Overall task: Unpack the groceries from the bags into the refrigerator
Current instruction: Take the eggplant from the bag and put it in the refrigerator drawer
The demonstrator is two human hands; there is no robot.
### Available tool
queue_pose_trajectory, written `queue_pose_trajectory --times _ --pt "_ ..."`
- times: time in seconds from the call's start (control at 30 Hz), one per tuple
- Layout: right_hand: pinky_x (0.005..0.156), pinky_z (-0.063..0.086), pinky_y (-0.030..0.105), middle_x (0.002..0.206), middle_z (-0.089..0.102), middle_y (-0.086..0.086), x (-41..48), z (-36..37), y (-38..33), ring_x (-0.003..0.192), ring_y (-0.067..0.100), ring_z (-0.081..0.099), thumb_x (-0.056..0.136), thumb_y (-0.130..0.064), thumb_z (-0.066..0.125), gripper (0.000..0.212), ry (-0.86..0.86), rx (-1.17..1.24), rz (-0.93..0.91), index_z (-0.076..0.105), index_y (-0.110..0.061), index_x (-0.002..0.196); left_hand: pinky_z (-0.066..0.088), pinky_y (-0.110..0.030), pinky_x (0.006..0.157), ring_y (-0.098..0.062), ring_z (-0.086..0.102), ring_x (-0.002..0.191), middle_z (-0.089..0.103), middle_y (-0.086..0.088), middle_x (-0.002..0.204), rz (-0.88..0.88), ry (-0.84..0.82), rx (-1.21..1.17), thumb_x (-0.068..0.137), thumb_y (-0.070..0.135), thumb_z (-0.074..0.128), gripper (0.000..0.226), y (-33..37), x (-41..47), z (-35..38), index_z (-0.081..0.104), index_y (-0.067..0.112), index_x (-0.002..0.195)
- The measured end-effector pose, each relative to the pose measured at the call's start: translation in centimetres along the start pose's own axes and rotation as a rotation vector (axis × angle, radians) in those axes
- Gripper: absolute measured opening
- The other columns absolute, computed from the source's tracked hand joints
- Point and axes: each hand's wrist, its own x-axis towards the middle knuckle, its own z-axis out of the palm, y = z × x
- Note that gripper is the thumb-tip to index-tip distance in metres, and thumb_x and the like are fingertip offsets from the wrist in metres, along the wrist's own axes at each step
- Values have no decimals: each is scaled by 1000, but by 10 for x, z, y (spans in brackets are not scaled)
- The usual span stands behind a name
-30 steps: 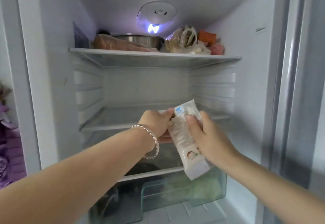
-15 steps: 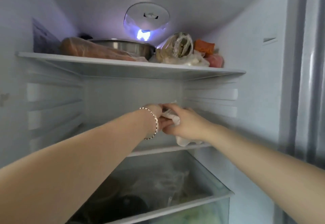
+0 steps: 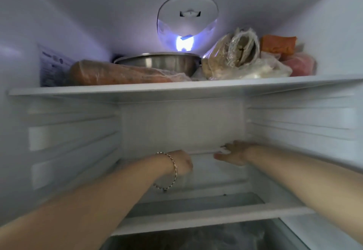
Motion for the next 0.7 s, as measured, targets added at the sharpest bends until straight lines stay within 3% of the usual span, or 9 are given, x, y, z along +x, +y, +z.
queue_pose_trajectory --times 0.07,0.13,0.23,0.3,0.5,0.57,0.6,0.67,0.7 --pt "117 9 42 160 2 4 9 3 1 146 27 7 86 -74 20 83 -37 42 -19 3 -27 151 34 -23 102 -17 45 123 43 -8 143 81 -40 134 99 20 37 37 -9 3 6 48 9 133" --pt "119 7 42 160 2 5 18 8 2 146 27 7 91 -67 18 75 -63 29 8 3 -26 152 28 -22 108 -18 37 134 37 -3 148 152 -82 223 100 24 37 39 -19 9 10 42 15 138" --pt "119 12 37 159 9 7 20 8 2 145 27 14 96 -56 16 67 -40 3 52 11 -20 152 26 -23 110 -18 34 136 34 -3 150 192 -93 277 101 27 33 42 -23 9 10 37 17 141" --pt "119 13 37 158 10 9 18 11 3 145 29 15 94 -59 17 68 -5 -6 91 11 -23 152 26 -24 110 -19 35 136 35 -4 150 198 -110 278 101 29 32 42 -26 10 13 36 18 142" --pt "119 2 43 159 -8 10 -6 7 2 147 28 -5 92 -66 16 75 29 83 61 -4 -25 151 27 -22 108 -19 36 135 37 -4 148 209 -85 271 100 28 35 41 -20 -6 6 41 15 139" --pt "117 11 41 159 8 9 -29 -2 -5 146 28 7 95 -61 21 71 117 45 34 11 -20 151 33 -23 101 -22 44 129 49 -9 136 213 -65 286 99 24 39 35 -18 -14 0 53 10 127" --pt "114 22 38 155 24 10 -46 -9 -10 143 29 21 96 -55 27 66 154 77 4 26 -15 148 38 -23 93 -24 50 121 56 -13 122 217 -44 285 98 20 40 28 -16 -17 -3 60 7 113" --pt "96 42 30 135 52 15 -77 -18 -18 123 30 49 96 -40 40 44 245 186 -72 56 -9 124 41 -24 78 -26 58 99 58 -15 98 221 29 262 94 15 42 22 -16 -27 -9 61 6 89" --pt "85 44 27 123 60 15 -94 -21 -24 113 30 56 95 -34 44 33 295 241 -111 63 -10 108 42 -25 75 -26 58 91 59 -16 94 217 72 263 94 15 43 23 -16 -34 -12 62 4 87"
